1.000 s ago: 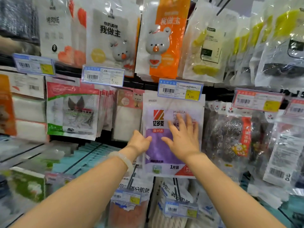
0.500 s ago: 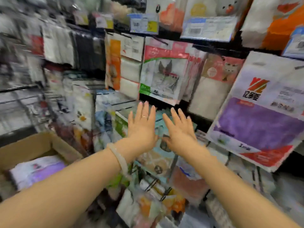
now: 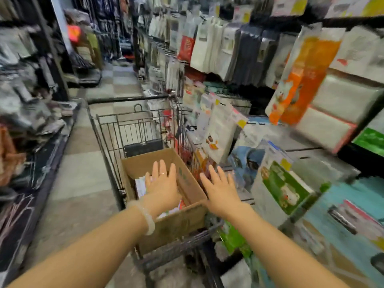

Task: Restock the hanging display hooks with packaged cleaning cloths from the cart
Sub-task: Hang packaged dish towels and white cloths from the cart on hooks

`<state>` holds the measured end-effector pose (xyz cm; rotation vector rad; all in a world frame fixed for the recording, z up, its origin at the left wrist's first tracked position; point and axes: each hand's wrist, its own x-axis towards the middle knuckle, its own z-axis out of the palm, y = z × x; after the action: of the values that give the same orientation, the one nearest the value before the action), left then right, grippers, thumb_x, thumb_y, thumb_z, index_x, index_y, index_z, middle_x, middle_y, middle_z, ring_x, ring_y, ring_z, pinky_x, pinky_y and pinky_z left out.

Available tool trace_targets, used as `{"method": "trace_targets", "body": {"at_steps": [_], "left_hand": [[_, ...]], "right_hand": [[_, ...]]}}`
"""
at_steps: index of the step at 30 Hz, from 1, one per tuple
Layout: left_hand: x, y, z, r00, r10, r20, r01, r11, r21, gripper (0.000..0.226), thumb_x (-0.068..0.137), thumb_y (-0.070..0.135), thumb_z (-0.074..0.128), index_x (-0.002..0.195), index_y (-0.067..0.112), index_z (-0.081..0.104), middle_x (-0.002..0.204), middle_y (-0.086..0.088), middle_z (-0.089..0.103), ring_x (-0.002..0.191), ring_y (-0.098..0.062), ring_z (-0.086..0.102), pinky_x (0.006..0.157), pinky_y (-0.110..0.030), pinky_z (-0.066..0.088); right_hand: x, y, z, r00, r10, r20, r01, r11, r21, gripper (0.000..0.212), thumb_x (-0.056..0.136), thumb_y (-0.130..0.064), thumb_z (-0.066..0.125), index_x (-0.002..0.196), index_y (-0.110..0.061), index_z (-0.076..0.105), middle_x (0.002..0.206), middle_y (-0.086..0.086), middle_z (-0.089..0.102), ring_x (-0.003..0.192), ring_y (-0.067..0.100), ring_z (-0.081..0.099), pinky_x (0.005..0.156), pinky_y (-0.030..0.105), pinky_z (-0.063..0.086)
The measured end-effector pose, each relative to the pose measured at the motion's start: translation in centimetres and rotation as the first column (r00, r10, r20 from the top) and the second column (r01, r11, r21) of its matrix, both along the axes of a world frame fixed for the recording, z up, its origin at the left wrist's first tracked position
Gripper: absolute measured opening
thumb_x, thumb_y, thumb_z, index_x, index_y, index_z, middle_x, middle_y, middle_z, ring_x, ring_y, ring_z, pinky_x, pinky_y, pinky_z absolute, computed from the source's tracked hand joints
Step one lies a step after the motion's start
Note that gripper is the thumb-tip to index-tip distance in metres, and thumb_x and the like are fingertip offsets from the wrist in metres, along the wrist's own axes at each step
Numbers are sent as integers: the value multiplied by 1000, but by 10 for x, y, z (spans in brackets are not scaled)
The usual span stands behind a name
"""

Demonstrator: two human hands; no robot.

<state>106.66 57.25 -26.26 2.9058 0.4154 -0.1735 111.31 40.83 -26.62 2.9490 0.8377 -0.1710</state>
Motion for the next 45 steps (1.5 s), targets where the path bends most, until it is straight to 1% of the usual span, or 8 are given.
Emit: {"method": "trace_targets", "body": {"at_steps": [9,19,27,32,36,40,42,45], "left_hand": [[67,109,-66,982,87,-167,-93,995,-28,92,89,44,55,151,15,-6,159,-16,-13,146,-33,-13,117,-50,3],[128,136,-195,904,152,-400,-282,915,-288,88,87,38,57,151,12,3,159,-18,6,147,-32,3,119,-41,9],[187,146,-306,765,349,-541,-586,726,-361,88,87,37,60,152,15,4,159,-17,1,147,-31,-3,118,-43,15],[203,161,-360,646,519,-559,-754,550,-360,105,81,48,66,151,5,1,159,-19,5,147,-33,6,117,-39,15],[215,166,-384,630,616,-473,-769,412,-488,118,70,45,78,150,2,3,157,-18,15,144,-33,18,116,-42,20],[231,165,-394,434,773,-462,-860,203,-469,127,60,42,86,150,4,6,152,-21,22,140,-35,25,112,-40,24],[236,164,-399,352,799,-488,-882,108,-459,116,59,44,86,147,3,22,145,-21,29,135,-35,30,108,-36,30],[241,155,-398,392,770,-503,-897,198,-396,95,61,50,82,136,10,38,139,-17,31,130,-35,33,105,-39,36]], "right_hand": [[94,102,-67,981,51,-187,-57,998,-30,77,91,-35,53,150,-22,6,159,10,-9,145,32,-11,116,51,0],[187,165,-202,857,20,-515,-35,999,-19,81,89,-40,55,151,-21,6,159,13,-5,146,30,0,118,37,9],[245,189,-319,719,-81,-690,66,997,-48,74,91,-37,56,149,-16,15,158,15,8,145,29,9,116,35,18],[265,202,-376,605,-186,-774,330,943,32,65,96,-36,46,148,-7,20,156,16,18,145,27,11,115,32,15],[279,205,-407,559,-267,-785,498,865,60,74,94,-39,49,149,-3,13,155,23,15,145,30,13,117,37,13],[289,206,-428,501,-314,-806,555,832,20,80,91,-42,53,149,-4,12,155,20,16,144,31,15,117,39,15],[290,206,-433,483,-320,-815,542,841,-9,80,90,-45,53,149,-7,14,155,19,17,144,31,17,117,40,16],[292,205,-437,498,-304,-812,510,860,-10,76,90,-47,53,148,-11,21,155,16,21,143,30,19,116,41,18]]}}
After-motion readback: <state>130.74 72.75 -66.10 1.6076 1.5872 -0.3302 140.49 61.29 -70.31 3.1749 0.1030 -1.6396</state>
